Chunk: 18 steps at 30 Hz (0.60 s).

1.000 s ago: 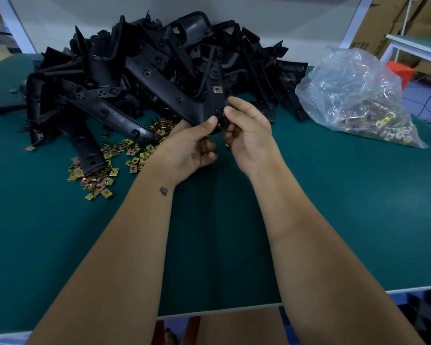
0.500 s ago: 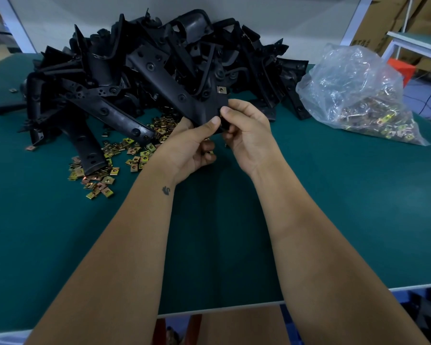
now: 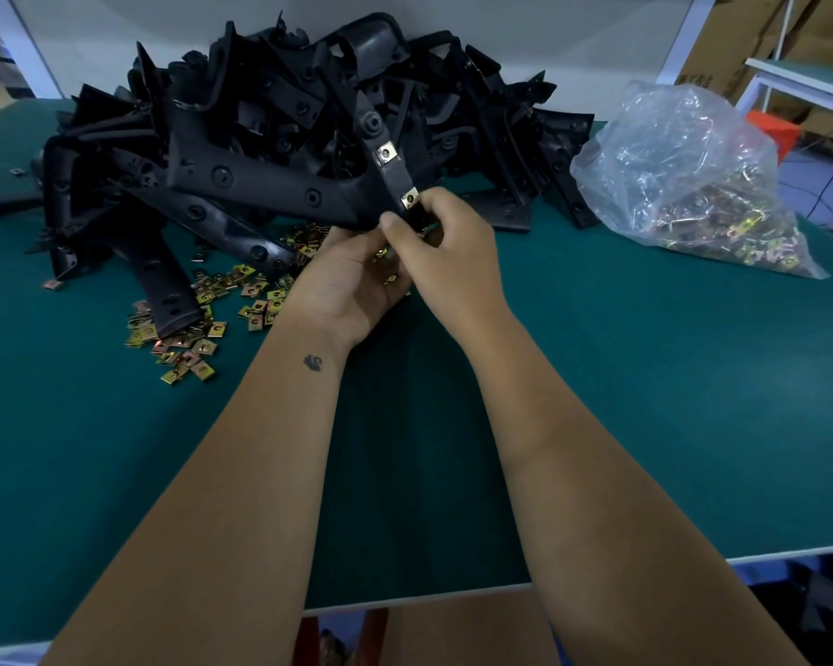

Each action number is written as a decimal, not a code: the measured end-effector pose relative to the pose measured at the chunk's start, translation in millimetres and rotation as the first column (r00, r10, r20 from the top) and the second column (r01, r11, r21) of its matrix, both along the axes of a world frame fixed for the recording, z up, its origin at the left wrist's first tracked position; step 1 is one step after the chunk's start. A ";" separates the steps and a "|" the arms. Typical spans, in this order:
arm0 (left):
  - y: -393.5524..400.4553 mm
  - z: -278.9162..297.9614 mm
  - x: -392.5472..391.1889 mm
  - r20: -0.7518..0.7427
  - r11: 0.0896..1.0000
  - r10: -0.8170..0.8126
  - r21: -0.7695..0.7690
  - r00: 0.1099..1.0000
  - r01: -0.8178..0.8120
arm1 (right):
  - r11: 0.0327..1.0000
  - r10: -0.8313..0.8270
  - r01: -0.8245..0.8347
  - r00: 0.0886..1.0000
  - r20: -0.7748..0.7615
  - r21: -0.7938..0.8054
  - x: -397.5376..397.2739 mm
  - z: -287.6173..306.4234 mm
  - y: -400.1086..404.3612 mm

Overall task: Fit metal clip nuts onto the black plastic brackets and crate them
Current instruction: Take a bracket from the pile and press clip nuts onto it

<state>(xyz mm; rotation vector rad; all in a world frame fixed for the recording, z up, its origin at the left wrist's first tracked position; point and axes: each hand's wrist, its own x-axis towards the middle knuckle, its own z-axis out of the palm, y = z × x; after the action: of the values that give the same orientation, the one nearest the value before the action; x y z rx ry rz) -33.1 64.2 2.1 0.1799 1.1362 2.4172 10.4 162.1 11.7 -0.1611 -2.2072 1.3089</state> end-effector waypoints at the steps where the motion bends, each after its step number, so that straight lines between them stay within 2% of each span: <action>1: 0.0 -0.5 0.0 -0.010 1.000 0.002 -0.013 1.000 -0.002 | 0.997 -0.036 0.037 0.999 -0.009 0.074 -0.6 -1.6 -0.3; 4: 0.1 -1.4 -0.6 -0.028 1.000 -0.022 -0.018 0.999 0.022 | 0.981 -0.106 0.113 0.993 -0.052 0.160 -0.4 -2.0 -1.0; 18: 1.8 -3.1 -2.4 -0.065 0.998 -0.060 -0.025 0.996 0.058 | 0.986 -0.120 0.125 0.991 -0.054 0.113 5.4 5.4 -2.6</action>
<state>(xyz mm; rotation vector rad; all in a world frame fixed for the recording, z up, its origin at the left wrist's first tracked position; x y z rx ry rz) -35.5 66.0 -1.0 0.2832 1.1705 2.3610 15.8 159.5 17.1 -0.2166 -2.1903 1.1043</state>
